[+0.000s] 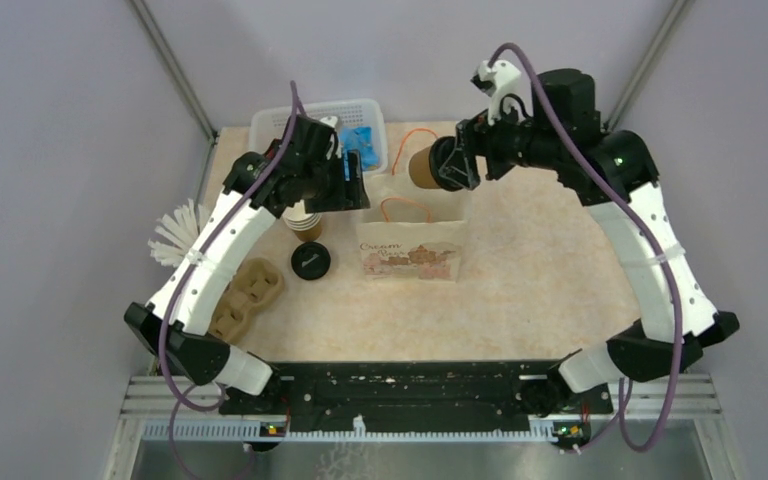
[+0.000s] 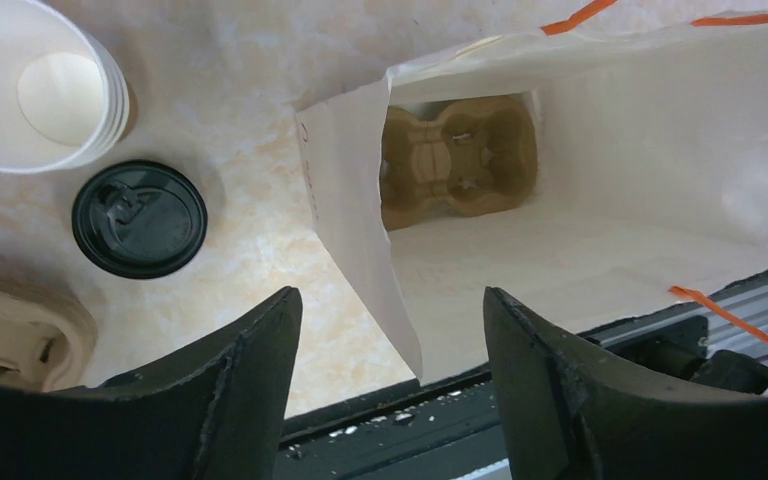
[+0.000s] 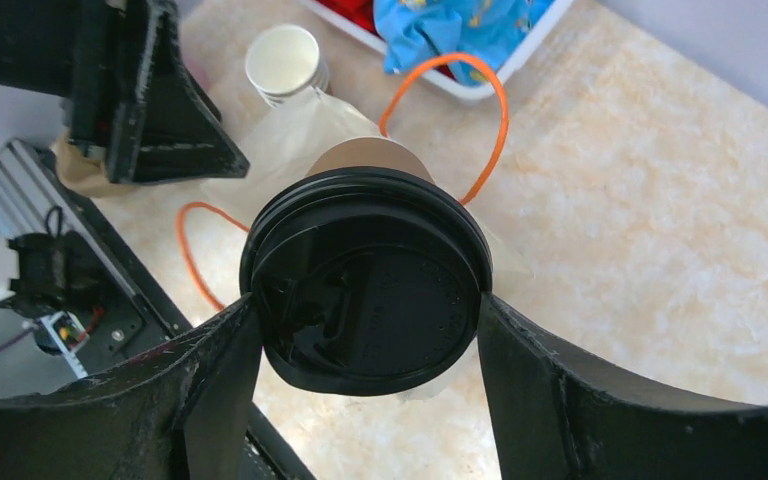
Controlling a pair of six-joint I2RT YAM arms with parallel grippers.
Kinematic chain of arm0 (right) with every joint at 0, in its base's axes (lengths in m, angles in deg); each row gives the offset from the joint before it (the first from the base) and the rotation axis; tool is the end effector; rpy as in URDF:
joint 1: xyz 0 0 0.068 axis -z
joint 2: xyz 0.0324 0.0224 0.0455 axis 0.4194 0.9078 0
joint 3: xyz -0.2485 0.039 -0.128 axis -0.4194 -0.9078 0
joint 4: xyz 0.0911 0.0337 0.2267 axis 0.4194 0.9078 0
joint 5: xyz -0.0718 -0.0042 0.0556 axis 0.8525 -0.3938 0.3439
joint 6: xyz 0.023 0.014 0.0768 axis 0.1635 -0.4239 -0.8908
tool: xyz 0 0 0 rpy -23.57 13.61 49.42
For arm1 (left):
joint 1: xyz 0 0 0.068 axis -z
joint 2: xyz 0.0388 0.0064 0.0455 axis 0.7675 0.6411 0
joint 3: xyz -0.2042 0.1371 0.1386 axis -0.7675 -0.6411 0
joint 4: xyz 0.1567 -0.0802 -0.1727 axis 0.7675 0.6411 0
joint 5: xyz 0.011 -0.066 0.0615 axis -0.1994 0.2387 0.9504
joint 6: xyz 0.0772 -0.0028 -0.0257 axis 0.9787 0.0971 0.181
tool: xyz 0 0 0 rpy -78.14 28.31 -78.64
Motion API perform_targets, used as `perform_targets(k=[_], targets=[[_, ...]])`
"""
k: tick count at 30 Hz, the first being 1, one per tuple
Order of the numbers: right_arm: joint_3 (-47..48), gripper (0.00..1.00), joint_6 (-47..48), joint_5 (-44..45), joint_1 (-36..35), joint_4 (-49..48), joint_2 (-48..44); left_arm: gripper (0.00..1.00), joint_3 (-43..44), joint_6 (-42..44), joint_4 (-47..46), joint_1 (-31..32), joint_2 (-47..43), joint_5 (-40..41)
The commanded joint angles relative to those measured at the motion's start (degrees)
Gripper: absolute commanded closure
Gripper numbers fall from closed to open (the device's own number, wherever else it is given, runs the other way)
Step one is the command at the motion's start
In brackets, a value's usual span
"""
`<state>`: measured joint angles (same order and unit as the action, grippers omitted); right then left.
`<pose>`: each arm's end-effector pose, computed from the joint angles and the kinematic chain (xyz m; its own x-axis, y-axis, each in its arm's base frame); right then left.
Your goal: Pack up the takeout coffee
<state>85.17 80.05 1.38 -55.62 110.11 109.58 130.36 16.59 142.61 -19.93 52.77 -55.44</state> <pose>0.2173 0.1538 0.5039 -0.3589 -0.2080 -0.9099 -0.7172 0.6853 0.1262 0.2498 -0.1468 0.4009 -0.8024 -0.1057 -0.5874 0.1336 0.9274 -0.3494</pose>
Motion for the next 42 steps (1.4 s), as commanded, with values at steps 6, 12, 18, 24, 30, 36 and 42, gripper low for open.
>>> perform_targets(k=[6, 12, 18, 24, 30, 36, 42], targets=[[0.4, 0.32, 4.5, 8.5, -2.9, 2.4, 2.5, 0.38, -1.1, 6.9, -9.7, -0.1, 4.2, -0.2], [-3.5, 0.34, 9.8, 5.9, -5.1, 1.8, 0.3, 0.5, -2.7, 8.7, -11.3, -0.1, 6.8, 0.4], [-7.7, 0.37, 14.4, 5.2, -5.4, 0.7, -2.8, 0.72, -2.4, 11.7, -14.2, 0.0, 7.3, 3.0], [-12.1, 0.42, 17.9, 4.7, -7.0, -0.8, -6.3, 1.0, -3.5, 16.2, -21.5, 0.0, 5.5, 2.3], [-14.9, 0.43, 18.9, 7.3, -11.9, -0.7, -7.1, 1.0, -12.8, 17.6, -33.2, 0.1, -1.5, -0.4], [-15.0, 0.46, 15.9, 17.9, -19.6, -1.2, -5.0, 1.0, -21.6, 16.6, -38.9, 0.1, -8.1, -1.7], [-20.6, 0.48, 7.1, 24.5, -19.9, -13.3, -7.9, 1.0, -23.6, 16.4, -36.6, 0.1, -9.6, -1.6]])
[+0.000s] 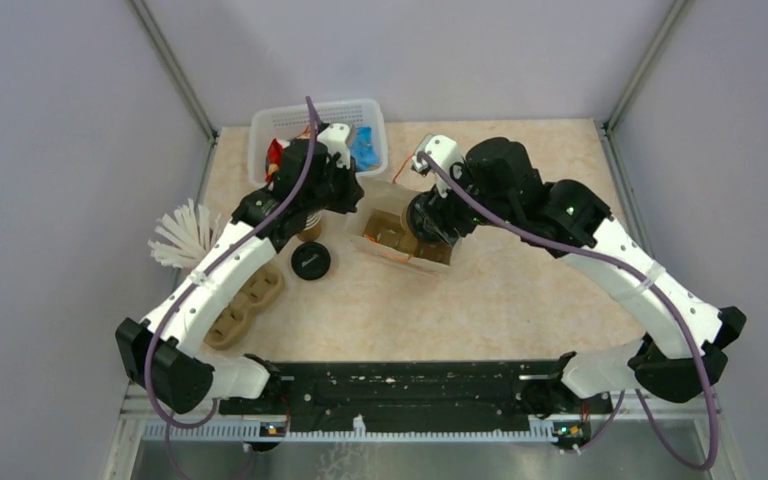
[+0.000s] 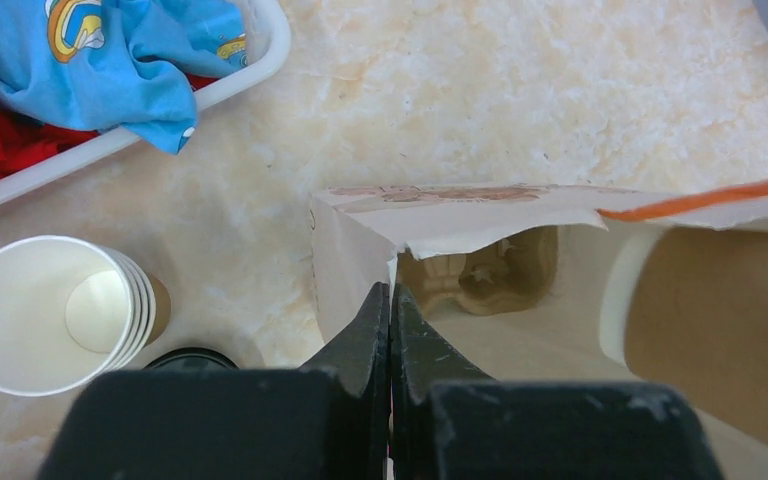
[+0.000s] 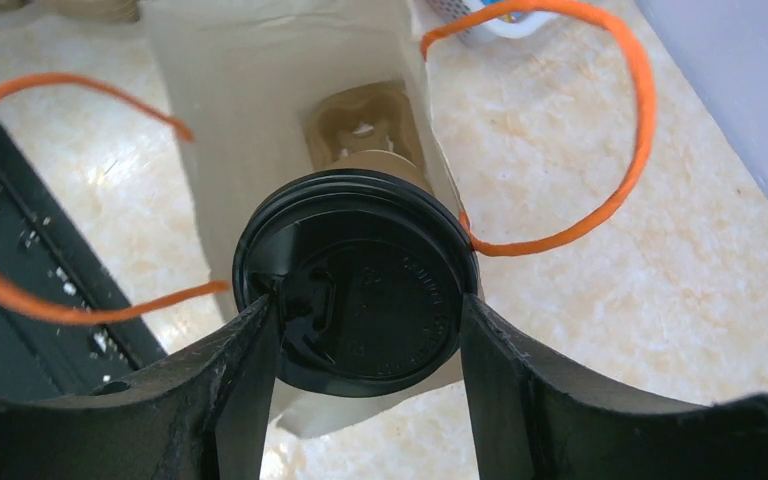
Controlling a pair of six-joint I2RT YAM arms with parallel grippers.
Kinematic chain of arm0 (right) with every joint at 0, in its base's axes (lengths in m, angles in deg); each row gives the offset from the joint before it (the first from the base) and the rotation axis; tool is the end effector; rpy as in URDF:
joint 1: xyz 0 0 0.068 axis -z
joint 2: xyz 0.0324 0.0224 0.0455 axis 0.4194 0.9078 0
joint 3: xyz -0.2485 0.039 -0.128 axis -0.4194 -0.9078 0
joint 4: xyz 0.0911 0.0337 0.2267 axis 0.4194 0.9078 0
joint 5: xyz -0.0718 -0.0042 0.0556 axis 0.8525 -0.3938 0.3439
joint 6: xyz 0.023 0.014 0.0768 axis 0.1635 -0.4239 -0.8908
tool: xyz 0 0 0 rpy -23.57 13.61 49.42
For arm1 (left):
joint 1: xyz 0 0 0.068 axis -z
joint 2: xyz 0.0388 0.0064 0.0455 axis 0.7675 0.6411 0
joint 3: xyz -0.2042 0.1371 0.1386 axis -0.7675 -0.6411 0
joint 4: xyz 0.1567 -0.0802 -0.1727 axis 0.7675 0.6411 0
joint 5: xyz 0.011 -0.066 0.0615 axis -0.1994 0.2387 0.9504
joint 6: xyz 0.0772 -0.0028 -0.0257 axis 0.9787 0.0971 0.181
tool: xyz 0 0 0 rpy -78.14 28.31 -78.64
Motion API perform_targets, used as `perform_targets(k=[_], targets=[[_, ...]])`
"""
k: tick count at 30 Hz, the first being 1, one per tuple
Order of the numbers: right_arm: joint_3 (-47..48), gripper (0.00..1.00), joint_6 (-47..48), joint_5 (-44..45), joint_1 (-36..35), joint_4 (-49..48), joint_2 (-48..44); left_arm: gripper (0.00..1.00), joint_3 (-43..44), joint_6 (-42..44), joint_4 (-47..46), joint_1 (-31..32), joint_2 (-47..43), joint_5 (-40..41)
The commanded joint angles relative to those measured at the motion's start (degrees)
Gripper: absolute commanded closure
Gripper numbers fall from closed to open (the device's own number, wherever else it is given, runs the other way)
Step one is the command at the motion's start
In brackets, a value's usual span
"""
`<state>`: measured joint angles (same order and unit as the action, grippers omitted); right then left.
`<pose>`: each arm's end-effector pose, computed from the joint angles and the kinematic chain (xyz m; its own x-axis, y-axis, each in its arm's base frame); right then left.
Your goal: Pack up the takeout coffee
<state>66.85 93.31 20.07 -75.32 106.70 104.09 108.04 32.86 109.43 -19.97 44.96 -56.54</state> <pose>0.1710 0.2045 0.4378 -0.1756 -0.5653 -0.8060 -0.8165 0.5410 -0.2016 0.2629 -0.1557 0.3763 -0.5206 0.0346 -0.8531 0.4208 0.8798 -0.2212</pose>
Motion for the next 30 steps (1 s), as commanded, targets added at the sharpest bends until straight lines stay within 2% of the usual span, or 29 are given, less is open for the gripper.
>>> perform_targets(k=[1, 7, 10, 18, 23, 26, 30], targets=[[-2.2, 0.48, -7.4, 5.7, -0.2, -10.6, -2.8, 1.0, -1.2, 0.2, -2.7, 0.2, -1.8, -0.5], [-1.9, 0.49, -14.8, 1.3, -0.3, -12.1, -7.9, 1.0, 0.6, -1.0, 1.4, 0.1, -1.0, 1.5], [-1.7, 0.49, -19.7, 3.4, -0.3, -12.4, -11.6, 1.0, 2.7, -2.0, 3.9, 0.1, 0.0, 3.7], [0.8, 0.49, -26.7, 19.1, -0.3, -3.1, -21.2, 1.0, 5.0, -2.8, 9.5, 0.2, 1.7, 9.6], [-1.7, 0.5, -33.4, 34.7, -0.2, 6.4, -26.5, 1.0, 6.2, -3.2, 11.7, 0.2, 2.1, 10.9], [-3.1, 0.51, -38.8, 44.2, -0.2, 15.1, -25.6, 1.0, 6.7, -3.5, 12.4, 0.2, 1.8, 10.8], [-9.0, 0.51, -40.6, 46.1, -0.2, 18.1, -21.7, 1.0, 7.2, -3.6, 12.9, 0.2, 1.2, 10.4]])
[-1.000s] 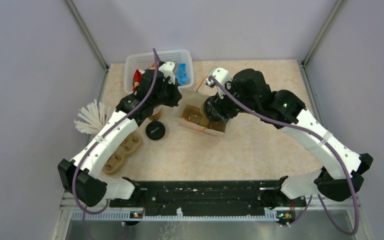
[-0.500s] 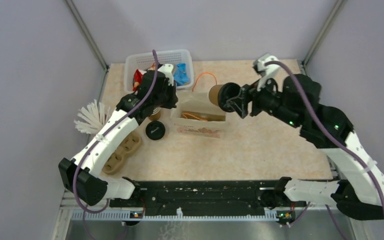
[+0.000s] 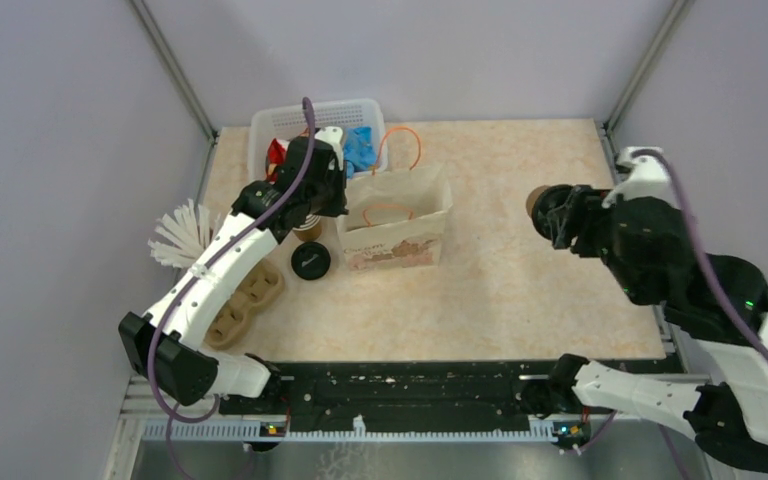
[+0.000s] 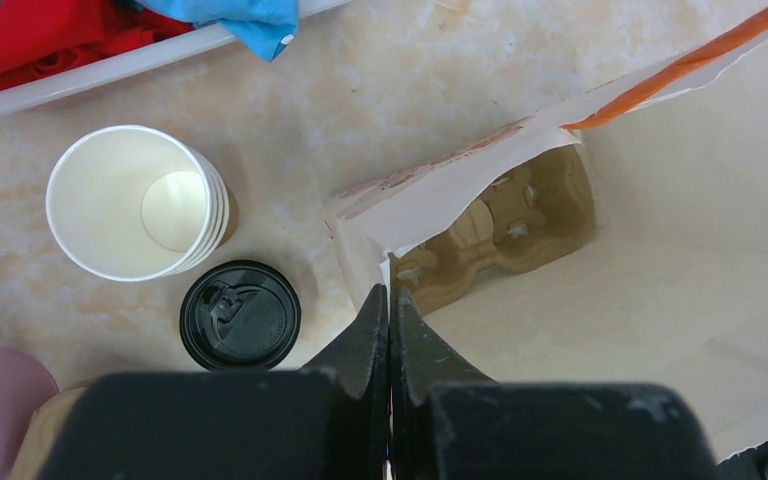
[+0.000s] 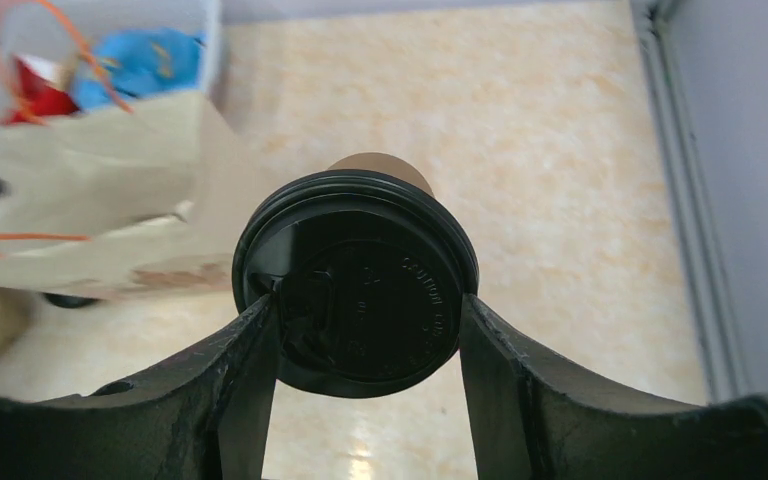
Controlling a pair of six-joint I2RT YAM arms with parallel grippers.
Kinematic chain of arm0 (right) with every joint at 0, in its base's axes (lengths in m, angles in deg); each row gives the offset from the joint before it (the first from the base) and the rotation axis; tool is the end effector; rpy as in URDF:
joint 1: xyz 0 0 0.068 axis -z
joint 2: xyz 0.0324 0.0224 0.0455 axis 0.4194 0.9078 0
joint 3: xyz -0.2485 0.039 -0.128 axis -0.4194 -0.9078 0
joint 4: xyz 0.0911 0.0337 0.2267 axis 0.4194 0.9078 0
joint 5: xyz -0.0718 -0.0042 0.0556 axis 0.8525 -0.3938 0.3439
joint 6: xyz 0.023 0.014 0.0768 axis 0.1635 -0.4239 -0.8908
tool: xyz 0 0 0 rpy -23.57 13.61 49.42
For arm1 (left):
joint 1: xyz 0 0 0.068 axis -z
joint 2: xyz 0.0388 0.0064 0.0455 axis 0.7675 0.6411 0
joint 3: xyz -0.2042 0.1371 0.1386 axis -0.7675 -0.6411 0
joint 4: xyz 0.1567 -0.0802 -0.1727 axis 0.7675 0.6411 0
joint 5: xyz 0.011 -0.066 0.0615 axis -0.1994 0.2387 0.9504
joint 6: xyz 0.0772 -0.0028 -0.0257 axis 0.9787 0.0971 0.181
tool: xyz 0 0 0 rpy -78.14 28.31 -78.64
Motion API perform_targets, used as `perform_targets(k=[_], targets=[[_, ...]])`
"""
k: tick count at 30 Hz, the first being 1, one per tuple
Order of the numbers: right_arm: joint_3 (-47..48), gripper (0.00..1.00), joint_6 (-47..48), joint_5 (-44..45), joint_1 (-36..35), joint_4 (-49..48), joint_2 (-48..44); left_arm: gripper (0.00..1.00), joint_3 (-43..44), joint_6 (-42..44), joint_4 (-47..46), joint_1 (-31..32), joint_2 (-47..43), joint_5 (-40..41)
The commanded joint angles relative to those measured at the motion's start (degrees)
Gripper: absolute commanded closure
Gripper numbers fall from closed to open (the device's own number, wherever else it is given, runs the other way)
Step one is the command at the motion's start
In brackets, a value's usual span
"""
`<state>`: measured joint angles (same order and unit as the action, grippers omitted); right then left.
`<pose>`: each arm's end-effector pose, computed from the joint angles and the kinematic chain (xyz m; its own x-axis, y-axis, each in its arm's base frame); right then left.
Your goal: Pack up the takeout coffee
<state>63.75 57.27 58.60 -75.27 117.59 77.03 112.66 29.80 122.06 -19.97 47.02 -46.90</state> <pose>0.0857 0.0323 0.4800 -0.2883 0.1218 -0.9498 -0.1006 0.9825 0.1566 0.2619 -0.1414 0.3679 -0.6298 0.0410 -0.7757 0.2405 0.9598 -0.1445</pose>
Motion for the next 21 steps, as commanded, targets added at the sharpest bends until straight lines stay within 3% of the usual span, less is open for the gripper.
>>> perform_targets(k=[1, 10, 15, 21], targets=[[-8.3, 0.51, -4.6, 6.3, 0.3, 6.5, 6.3, 1.0, 2.6, -0.6, 0.4, 0.2, -1.0, 0.6], [-35.4, 0.53, -9.6, -25.8, 20.6, -14.0, 4.3, 1.0, 1.5, -1.5, 0.3, 0.2, -2.9, 0.3], [-42.4, 0.53, -14.0, -29.4, 21.5, -19.5, 5.0, 1.0, 0.1, -1.3, 0.2, 0.2, -3.9, 0.3], [-44.6, 0.53, -18.6, -29.1, 21.7, -18.7, 6.5, 1.0, -0.2, -0.7, -0.4, 0.2, -4.0, -0.4]])
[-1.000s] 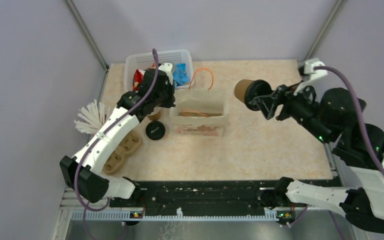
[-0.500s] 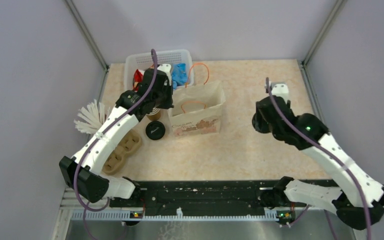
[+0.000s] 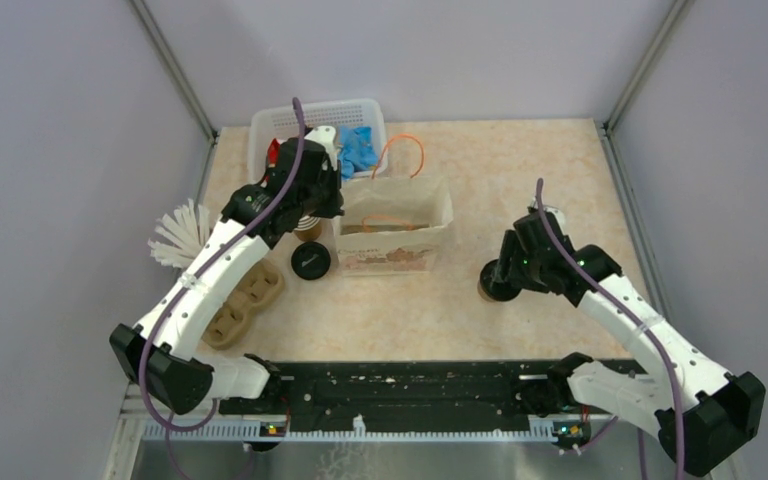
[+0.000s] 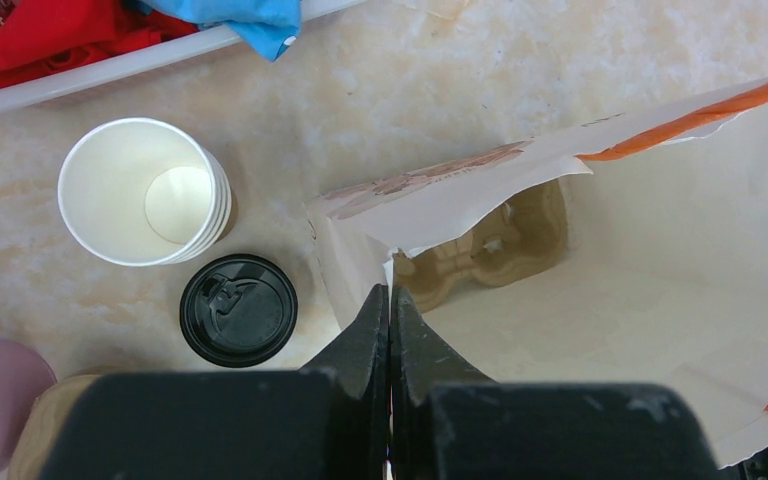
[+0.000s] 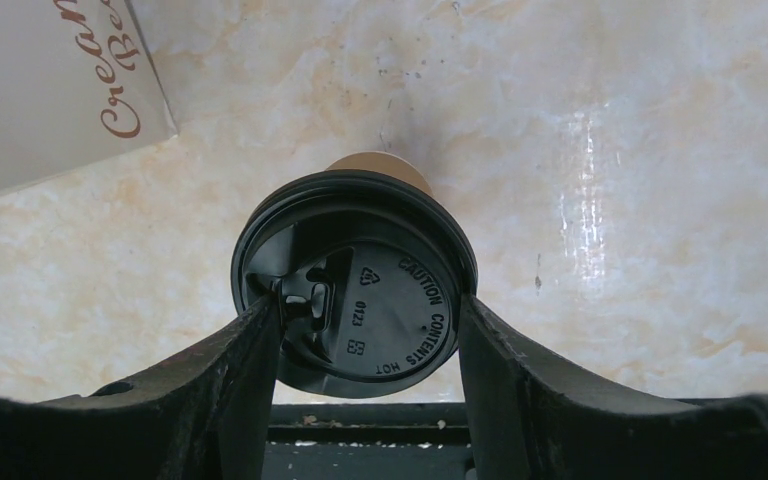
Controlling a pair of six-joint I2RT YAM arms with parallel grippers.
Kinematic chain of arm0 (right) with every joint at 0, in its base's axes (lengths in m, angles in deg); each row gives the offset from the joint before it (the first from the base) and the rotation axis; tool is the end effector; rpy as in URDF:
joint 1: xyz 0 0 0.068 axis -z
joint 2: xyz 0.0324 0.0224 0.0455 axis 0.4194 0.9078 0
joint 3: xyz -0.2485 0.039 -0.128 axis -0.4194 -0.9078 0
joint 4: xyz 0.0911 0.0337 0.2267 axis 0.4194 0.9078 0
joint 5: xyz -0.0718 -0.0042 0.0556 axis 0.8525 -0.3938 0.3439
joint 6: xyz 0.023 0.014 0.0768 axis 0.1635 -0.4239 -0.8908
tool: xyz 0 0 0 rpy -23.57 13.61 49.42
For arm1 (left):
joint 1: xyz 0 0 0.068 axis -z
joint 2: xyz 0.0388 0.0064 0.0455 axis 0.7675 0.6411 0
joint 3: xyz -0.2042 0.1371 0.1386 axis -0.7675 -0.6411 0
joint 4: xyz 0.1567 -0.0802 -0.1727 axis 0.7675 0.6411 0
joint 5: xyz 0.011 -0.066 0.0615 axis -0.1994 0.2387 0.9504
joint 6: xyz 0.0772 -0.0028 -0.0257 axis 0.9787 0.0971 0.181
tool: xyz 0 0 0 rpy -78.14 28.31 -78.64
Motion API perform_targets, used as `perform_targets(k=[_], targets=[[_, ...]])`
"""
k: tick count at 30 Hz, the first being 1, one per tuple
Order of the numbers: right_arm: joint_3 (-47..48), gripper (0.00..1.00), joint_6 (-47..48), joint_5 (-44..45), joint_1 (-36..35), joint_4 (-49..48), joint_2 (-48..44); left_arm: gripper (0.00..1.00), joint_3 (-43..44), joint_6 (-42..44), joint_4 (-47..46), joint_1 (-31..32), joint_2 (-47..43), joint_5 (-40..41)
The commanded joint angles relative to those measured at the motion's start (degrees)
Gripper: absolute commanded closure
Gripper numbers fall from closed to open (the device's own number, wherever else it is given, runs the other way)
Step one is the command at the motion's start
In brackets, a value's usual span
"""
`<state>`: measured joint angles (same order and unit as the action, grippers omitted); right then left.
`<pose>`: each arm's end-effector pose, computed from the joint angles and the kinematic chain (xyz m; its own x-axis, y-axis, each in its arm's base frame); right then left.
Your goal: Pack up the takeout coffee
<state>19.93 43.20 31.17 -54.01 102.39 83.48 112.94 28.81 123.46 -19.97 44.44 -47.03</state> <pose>0.1639 0.0738 0.2607 -0.7978 0.2291 -0.5577 0.1431 0.9705 0.1940 0.2499 -0.1346 0.3789 -0.6172 0.0146 -0.7867 0.2347 0.9577 -0.1664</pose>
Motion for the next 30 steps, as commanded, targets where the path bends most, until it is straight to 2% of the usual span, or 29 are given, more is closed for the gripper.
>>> perform_targets(k=[1, 6, 15, 21, 24, 26, 30], targets=[[-0.9, 0.53, -5.1, -1.4, 0.4, -3.3, 0.6, 1.0, -0.4, 0.4, -1.9, 0.1, -1.4, -0.5], [1.8, 0.49, -7.0, 0.4, 0.4, -0.2, 5.0, 1.0, 0.1, 1.2, -2.2, 0.2, -1.1, -1.1], [6.0, 0.36, -6.1, -0.8, 0.4, 2.7, 9.2, 1.0, 0.1, 1.9, -2.7, 0.1, -0.3, -1.6], [10.1, 0.15, -2.8, -3.1, 0.4, 6.7, 8.8, 1.0, 0.5, 2.0, -2.8, 0.0, 0.5, -1.9], [12.4, 0.11, 2.7, -4.8, 0.4, 7.5, 8.7, 1.0, 1.1, 2.0, -2.7, 0.1, 1.1, -2.1], [13.6, 0.11, 12.3, -9.0, 0.4, 6.3, 8.6, 1.0, 1.5, 2.0, -2.3, 0.1, 1.3, -1.8], [14.7, 0.12, 31.1, -11.8, 0.4, 5.2, 9.4, 1.0, 1.7, 1.8, -2.2, 0.1, 1.2, -1.9]])
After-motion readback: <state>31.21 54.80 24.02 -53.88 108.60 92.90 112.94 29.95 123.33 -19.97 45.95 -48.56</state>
